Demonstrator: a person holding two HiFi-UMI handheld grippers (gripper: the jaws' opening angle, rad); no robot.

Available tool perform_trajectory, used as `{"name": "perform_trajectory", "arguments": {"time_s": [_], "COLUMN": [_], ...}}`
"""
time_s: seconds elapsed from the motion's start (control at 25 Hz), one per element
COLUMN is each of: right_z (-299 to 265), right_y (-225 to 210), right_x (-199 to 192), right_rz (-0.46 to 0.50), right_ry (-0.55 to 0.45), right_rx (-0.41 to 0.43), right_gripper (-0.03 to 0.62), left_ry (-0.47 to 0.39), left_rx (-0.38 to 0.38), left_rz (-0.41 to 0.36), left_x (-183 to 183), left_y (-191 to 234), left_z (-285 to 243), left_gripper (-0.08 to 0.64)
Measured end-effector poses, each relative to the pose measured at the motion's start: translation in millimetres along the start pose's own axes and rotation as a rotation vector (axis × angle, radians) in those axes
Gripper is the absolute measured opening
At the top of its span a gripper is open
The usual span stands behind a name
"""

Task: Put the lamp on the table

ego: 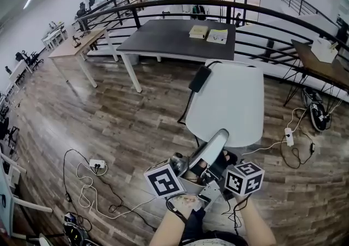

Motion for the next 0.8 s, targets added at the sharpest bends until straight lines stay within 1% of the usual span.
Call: {"name": "perform_trajectory", "arguments": {"time_s": [0.2,0.4,0.64,0.8], "right_z": [-37.5,-68.4,-83.7,-89.5], "right_y": [-9.4,-14.6,-21.6,-27.1], "right_x": [26.9,41.6,51.5,54.8], "right_rz": [-0.003,0.001,-0.002,-0.002], "right_ry": [-0.007,-0.001,-0.003,0.003], "right_rx": [0.006,0.011,0.002,0.001], "right_gripper": [0.207,0.207,0.207,0.207], "left_ry": [-0.004,-0.004,-0.004,-0.013], "left_rx": [0.008,0.006,-0.004,0.011], "left_rz": [0.0,-0.007,-0.003,0.007], "left_x": [36.9,65.1,79.8,83.1], "left_y": [27.4,47.6,61.5,72.1], "left_z": [-1.8,-0.5,-3.1,-2.5], "left_gripper": [0.014,0.014,0.014,0.014]}}
Point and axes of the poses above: the fingertips, and each gripper's own axes: z backward along the fingers, y to its left, x out of its top, the point moved 9 cm from there along z, backward along the fingers, and after that the axes turned 10 degrees about y, right-handed, at the moved point
